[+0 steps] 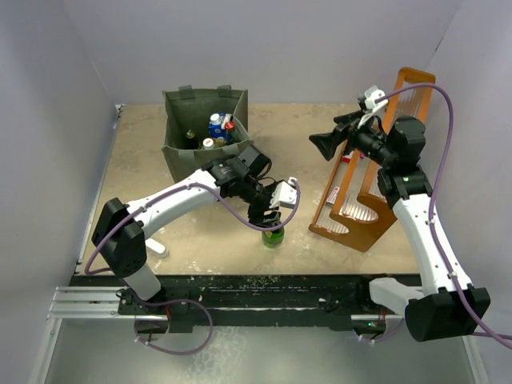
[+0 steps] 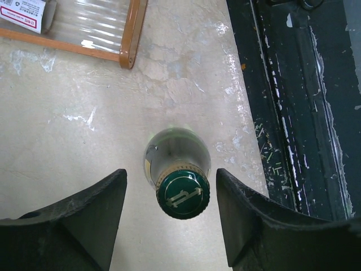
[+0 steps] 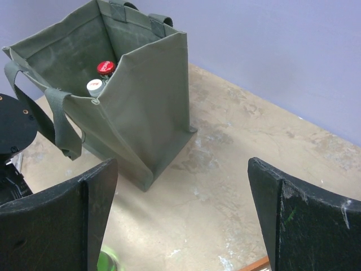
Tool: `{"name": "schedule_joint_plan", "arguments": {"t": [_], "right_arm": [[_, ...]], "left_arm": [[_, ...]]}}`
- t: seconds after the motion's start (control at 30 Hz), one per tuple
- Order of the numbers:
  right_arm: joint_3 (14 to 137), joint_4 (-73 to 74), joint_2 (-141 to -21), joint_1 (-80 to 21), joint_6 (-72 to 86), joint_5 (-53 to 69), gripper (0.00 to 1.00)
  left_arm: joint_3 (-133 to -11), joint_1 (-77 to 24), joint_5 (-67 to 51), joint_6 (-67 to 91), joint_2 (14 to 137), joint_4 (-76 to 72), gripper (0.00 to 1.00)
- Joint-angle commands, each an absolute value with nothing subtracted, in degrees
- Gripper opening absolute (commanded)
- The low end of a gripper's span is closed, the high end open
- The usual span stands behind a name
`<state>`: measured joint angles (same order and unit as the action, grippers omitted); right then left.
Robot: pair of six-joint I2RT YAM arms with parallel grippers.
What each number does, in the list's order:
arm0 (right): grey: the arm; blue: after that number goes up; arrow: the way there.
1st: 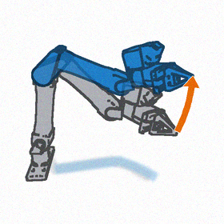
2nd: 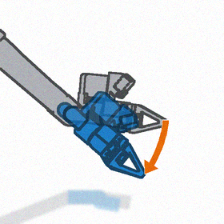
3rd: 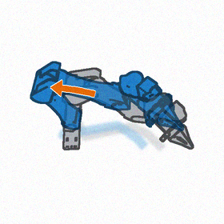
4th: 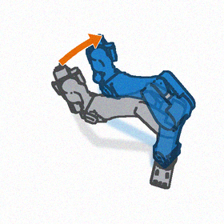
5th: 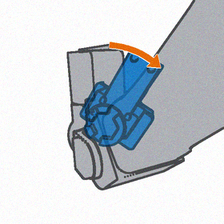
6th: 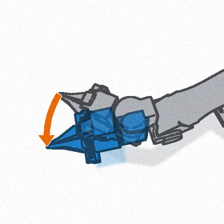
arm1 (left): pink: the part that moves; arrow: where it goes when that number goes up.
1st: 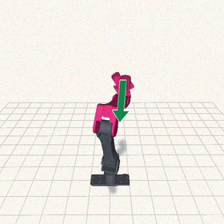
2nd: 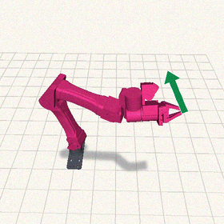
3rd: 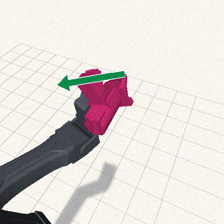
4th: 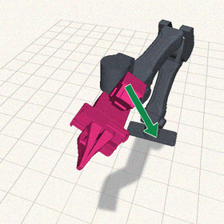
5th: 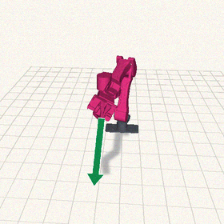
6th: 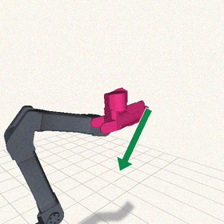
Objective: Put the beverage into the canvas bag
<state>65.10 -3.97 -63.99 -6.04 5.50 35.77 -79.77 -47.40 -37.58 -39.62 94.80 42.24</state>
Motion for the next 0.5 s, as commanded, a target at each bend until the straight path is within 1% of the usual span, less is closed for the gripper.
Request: {"name": "schedule_joint_plan", "arguments": {"t": [0.0,0.23,0.47], "right_arm": [[64.6,-7.6,-62.9,-5.9,6.5,37.2,0.98],[64.5,-8.0,-63.7,-5.9,7.1,37.5,0.98],[64.1,-8.5,-63.9,-5.9,7.3,37.7,0.98]], "left_arm": [[-80.2,-47.7,-40.3,-39.5,94.5,40.0,0.66],[-80.2,-47.7,-40.6,-39.5,94.2,40.0,0.59],[-80.2,-47.7,-41.6,-39.4,94.1,39.9,0.49]]}}
